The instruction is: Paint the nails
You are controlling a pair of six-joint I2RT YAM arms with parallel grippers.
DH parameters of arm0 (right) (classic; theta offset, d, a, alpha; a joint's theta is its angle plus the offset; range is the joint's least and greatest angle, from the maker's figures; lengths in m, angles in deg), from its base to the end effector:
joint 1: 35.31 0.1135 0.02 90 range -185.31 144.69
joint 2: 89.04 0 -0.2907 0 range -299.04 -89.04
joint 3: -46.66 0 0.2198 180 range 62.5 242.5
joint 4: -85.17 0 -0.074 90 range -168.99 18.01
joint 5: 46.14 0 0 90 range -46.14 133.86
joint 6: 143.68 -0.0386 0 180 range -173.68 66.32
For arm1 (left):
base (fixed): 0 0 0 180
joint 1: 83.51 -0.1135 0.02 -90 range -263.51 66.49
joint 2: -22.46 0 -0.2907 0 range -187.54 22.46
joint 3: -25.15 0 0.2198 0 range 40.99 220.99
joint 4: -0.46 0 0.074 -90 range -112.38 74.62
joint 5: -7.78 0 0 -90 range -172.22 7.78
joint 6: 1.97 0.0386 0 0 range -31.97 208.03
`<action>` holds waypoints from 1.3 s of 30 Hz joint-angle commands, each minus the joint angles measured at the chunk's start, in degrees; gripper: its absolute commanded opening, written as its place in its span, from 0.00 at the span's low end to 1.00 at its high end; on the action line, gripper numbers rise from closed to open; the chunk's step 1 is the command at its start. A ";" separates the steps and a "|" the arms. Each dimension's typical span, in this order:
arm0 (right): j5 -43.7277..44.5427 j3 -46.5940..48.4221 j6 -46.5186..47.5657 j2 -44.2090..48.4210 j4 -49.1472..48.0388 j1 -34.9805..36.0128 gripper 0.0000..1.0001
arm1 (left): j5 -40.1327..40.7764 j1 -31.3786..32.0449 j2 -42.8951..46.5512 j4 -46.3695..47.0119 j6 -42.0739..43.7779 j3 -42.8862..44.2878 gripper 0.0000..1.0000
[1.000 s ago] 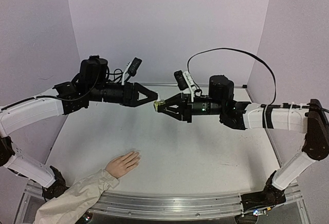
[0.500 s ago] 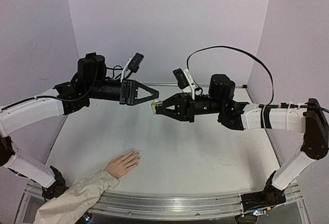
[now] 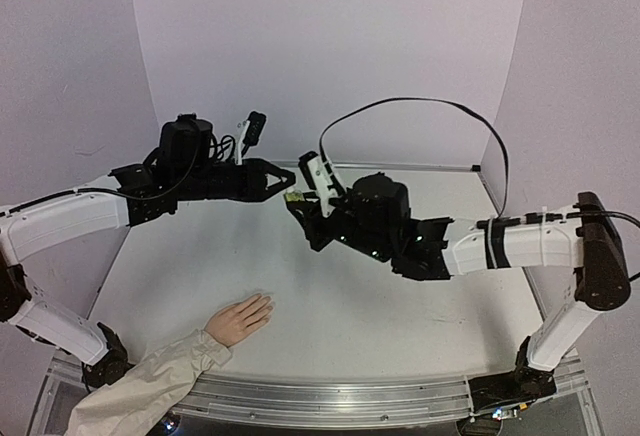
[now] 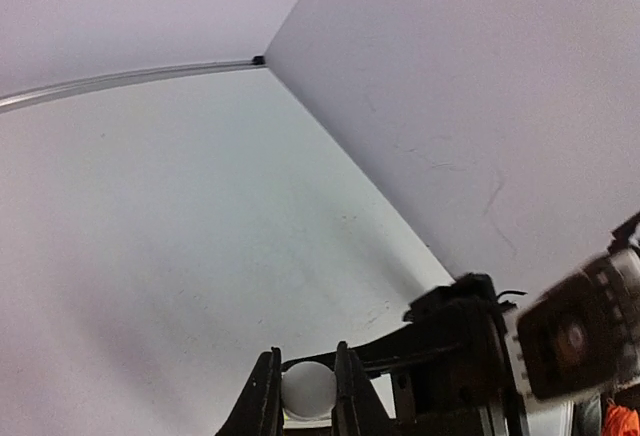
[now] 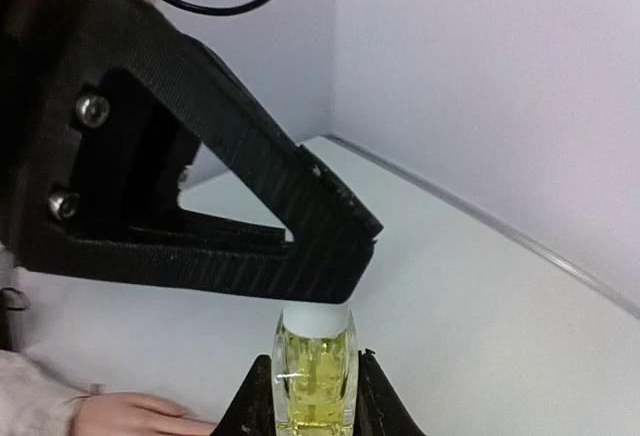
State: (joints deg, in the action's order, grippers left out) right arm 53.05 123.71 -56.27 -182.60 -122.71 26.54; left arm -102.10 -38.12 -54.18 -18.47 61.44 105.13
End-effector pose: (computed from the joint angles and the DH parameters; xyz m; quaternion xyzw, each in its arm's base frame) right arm 0.1747 0.3134 0.3633 -0.2584 0.5796 0.3682 0.6795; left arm 0.1862 -0.2075 0.3795 0.2311 0.7569 -0.4612 0.4011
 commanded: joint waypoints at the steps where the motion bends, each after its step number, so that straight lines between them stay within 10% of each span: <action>1: 27.64 5.61 15.42 -5.18 -7.13 4.05 0.00 | 3.18 1.29 -2.92 -3.89 -4.56 3.88 0.00; 10: -1.28 1.19 10.53 0.40 -5.28 1.81 0.00 | -1.04 1.12 -2.62 -4.11 -4.54 4.29 0.12; 22: -55.27 -2.94 -13.96 7.22 -7.69 -13.72 0.00 | -13.79 -0.70 2.30 -1.62 -1.13 2.53 0.73; 39: -66.85 0.56 -27.49 0.62 -21.41 -15.13 0.00 | -24.52 -0.84 3.57 6.48 -2.81 -0.01 0.54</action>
State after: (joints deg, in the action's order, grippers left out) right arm -11.36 121.20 -81.65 -181.09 -137.47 11.63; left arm -124.31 -39.17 -51.10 -15.94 58.84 104.76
